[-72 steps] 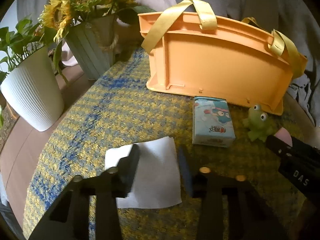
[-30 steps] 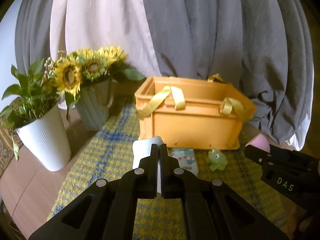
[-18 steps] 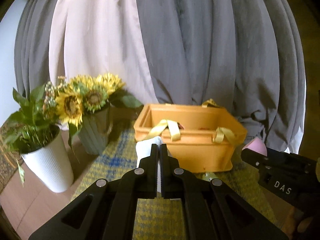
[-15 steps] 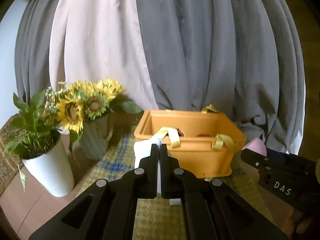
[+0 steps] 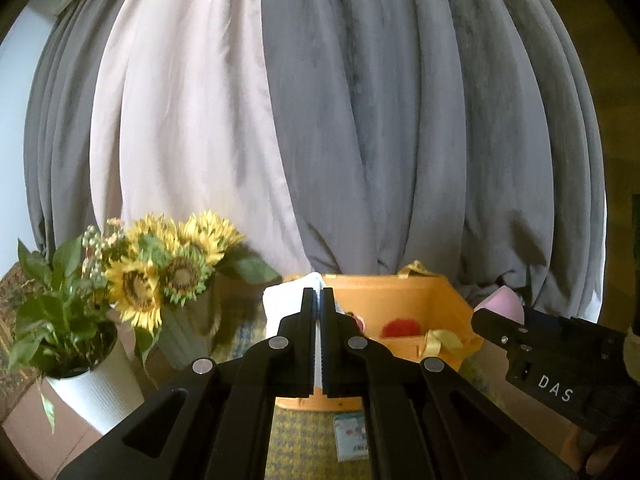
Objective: Organize soft objects
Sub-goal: 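Lift the napkin and sponge and carry both over the orange crate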
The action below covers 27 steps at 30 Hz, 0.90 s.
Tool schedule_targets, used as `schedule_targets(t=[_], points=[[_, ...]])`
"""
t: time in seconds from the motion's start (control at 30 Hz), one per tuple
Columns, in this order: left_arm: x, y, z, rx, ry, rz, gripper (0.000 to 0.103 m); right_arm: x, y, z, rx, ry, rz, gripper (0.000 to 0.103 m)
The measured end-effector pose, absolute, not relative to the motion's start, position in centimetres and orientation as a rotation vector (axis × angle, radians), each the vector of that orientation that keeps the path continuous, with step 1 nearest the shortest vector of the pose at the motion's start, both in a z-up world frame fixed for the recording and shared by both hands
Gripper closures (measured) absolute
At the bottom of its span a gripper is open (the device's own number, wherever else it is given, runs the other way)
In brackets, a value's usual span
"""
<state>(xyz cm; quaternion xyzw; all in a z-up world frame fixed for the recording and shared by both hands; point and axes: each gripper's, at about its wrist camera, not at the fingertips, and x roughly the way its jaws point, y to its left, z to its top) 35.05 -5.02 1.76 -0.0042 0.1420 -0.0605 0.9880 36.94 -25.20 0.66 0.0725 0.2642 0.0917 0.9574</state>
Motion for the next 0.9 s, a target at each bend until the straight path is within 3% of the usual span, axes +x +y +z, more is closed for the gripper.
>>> schedule_targets(t=[0.43,0.9], points=[[38.8,-5.9,4.3,0.0,0.206,-0.167,0.099,39.8,-25.7,3.0,0.142,0.466,0.16,0.058],[45.3,-7.9,3.4,0.002,0.242,-0.23,0.099,45.0,-26.6,2.2,0.136,0.494,0.13,0.058]])
